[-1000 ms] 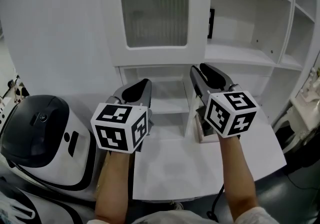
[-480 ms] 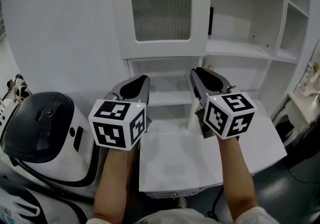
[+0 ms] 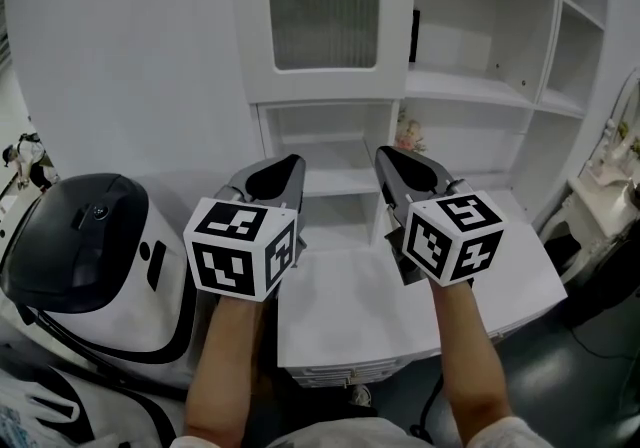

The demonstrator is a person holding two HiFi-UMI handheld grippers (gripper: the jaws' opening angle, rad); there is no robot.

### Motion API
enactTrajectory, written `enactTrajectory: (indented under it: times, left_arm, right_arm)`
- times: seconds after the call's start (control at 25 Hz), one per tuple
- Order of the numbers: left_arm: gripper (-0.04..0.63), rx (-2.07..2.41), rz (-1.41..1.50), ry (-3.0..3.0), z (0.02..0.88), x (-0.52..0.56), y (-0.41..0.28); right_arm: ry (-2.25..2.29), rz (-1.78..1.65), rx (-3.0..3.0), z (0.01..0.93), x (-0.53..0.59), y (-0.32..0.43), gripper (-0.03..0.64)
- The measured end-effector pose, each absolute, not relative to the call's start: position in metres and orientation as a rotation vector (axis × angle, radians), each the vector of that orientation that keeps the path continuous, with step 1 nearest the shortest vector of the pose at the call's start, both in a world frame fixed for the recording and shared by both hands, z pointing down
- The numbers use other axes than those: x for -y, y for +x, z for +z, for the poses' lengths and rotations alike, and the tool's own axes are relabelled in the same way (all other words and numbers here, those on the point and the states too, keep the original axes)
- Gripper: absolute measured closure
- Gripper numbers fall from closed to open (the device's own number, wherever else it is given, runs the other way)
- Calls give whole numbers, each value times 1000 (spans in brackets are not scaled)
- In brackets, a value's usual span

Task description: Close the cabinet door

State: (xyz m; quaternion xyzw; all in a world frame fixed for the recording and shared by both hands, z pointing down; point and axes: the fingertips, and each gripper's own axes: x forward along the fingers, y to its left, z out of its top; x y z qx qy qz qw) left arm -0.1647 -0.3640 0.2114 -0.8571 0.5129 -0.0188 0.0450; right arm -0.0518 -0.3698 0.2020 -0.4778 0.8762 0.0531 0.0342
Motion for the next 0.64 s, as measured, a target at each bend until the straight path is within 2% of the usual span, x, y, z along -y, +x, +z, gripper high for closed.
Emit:
enactTrajectory:
  times: [0.64]
  left_arm:
    - [598,-1528,-70,-2661,222,341,-153]
  right_arm:
    - [-1495,135,-2712,215,344,-47,614]
